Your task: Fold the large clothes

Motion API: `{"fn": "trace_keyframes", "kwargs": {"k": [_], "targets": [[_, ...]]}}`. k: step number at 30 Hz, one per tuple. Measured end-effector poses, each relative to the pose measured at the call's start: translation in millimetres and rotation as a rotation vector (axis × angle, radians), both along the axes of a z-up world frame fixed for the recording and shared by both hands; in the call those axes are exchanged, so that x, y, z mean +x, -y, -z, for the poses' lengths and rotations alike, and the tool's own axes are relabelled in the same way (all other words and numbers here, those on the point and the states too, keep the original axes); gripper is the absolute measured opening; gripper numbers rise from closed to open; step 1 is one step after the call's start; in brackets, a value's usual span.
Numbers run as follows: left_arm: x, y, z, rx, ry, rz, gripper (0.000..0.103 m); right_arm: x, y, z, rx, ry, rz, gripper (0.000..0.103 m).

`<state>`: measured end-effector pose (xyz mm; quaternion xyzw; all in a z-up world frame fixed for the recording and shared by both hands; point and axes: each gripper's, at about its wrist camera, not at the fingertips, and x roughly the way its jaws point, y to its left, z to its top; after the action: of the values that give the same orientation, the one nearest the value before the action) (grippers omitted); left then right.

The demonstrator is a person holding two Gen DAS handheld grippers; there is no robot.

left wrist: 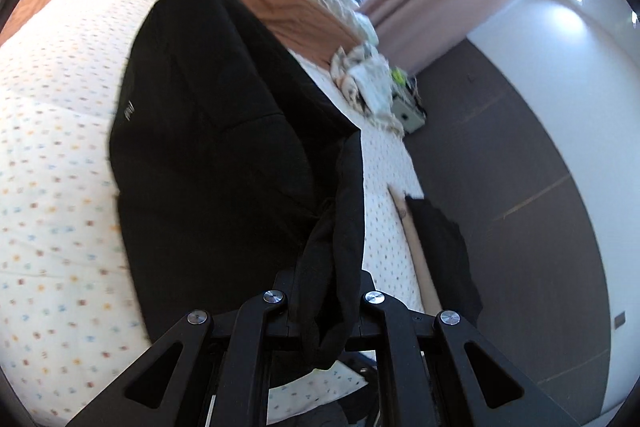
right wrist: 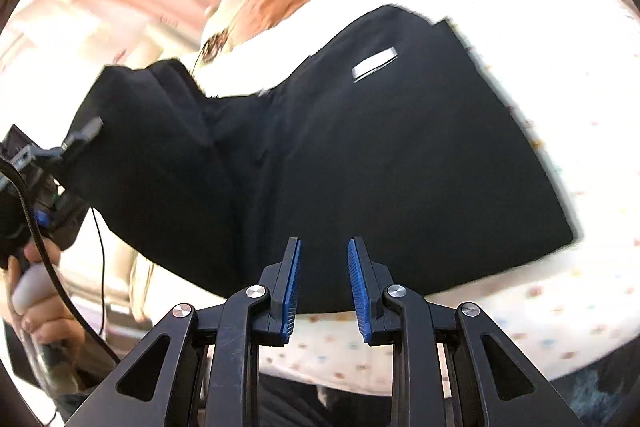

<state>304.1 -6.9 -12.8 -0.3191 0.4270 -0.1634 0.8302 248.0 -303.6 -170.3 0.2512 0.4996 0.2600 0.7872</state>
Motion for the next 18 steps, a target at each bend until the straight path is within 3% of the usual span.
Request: {"fn": "trace_keyframes", "kwargs": {"k": [6, 14, 16, 18], "targets": [[29, 62, 37, 0.059, -0.084, 0.1, 0.009, -17, 53, 11, 0.001, -0.015, 0.114, 0.025], [38, 127, 72, 0.14, -0.172, 0.215, 0.009, -19, 103, -3, 0.016, -0.03, 0.214, 0.025], [37, 138, 70, 0.154, -0.167, 0.248, 0.013, -21, 106, -6, 0.018, -0.027, 0.223, 0.025], [37, 142, 68, 0.153, -0.175, 0.272, 0.034, -23, 108, -7, 0.018, -0.023, 0.227, 0.026]]}}
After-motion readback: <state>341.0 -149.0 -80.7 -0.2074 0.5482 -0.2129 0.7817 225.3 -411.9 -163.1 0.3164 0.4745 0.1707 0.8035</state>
